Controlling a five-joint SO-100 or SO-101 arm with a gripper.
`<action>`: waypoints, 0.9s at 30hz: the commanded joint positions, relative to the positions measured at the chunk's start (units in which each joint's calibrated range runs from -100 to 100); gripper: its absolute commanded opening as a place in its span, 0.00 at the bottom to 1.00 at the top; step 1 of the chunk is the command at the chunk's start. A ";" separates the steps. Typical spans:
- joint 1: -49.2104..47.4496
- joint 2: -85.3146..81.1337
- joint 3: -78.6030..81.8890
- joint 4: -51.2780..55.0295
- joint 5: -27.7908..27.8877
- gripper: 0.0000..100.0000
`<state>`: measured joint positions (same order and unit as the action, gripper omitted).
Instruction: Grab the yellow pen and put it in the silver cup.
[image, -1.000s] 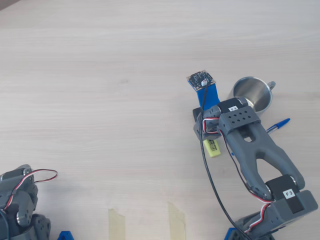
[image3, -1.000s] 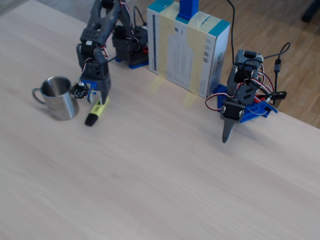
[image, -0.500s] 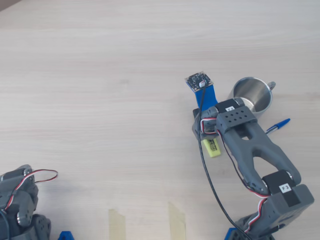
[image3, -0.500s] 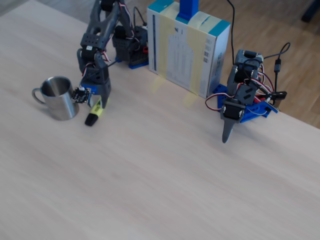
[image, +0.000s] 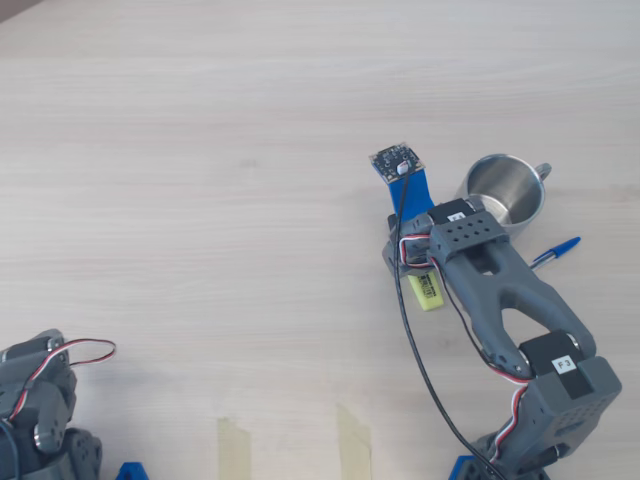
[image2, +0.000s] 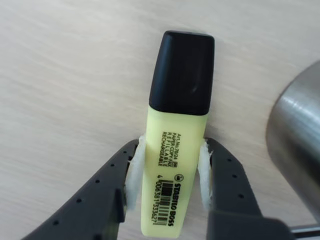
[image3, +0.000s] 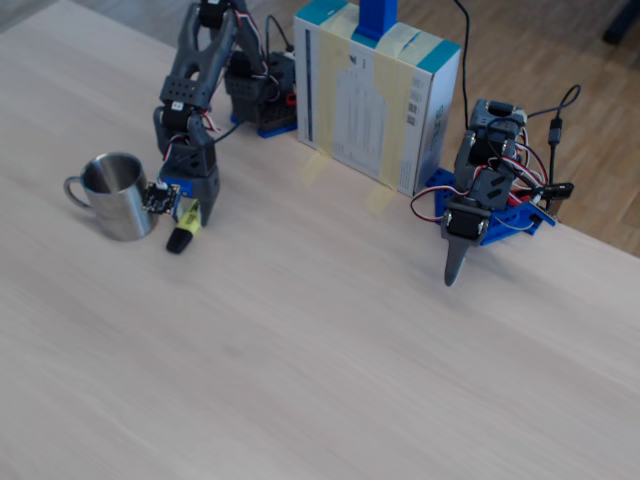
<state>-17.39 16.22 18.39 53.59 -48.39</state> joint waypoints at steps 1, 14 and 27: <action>0.46 -0.17 -2.11 -0.35 0.01 0.17; 0.38 -0.09 -1.57 -0.35 -0.04 0.13; 0.38 -0.84 -1.39 -0.35 0.32 0.06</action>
<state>-17.06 16.30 18.30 53.59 -48.39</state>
